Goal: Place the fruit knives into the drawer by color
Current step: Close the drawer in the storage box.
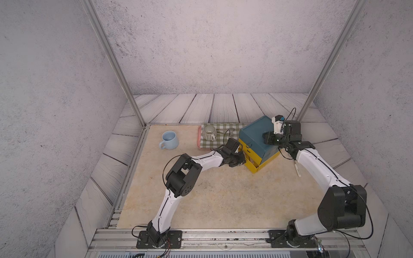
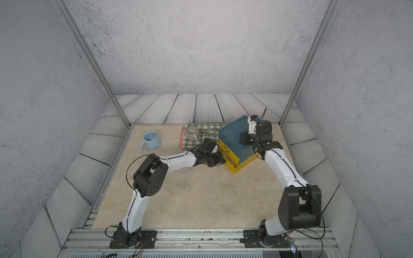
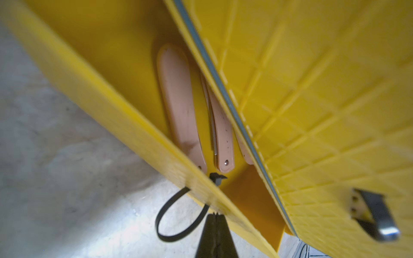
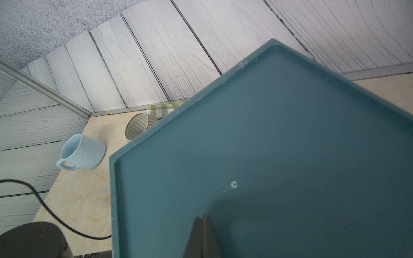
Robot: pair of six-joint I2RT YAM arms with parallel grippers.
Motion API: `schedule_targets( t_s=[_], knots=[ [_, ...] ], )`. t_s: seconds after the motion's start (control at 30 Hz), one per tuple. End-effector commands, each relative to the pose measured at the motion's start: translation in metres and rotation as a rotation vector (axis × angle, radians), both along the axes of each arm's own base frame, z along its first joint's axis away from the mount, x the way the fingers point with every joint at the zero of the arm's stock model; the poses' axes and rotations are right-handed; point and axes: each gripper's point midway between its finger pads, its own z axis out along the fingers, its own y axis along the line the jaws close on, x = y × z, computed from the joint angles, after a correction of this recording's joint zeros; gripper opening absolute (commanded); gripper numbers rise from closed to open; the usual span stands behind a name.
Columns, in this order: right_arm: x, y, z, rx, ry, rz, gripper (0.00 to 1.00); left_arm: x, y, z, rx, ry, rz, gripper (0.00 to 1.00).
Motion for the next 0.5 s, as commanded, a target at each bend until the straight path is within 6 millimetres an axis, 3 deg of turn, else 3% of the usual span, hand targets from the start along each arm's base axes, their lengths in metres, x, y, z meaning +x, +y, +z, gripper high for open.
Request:
schedule_targets(
  t_s=[0.0,0.47],
  knots=[
    [-0.131,-0.033,-0.170,-0.177,0.775,-0.058,0.00,0.012,-0.015,0.011,-0.077,-0.042,-0.004,0.00],
    [-0.131,-0.033,-0.170,-0.180,0.774,-0.061,0.00,0.019,-0.032,0.014,-0.186,-0.079,0.002,0.00]
  ],
)
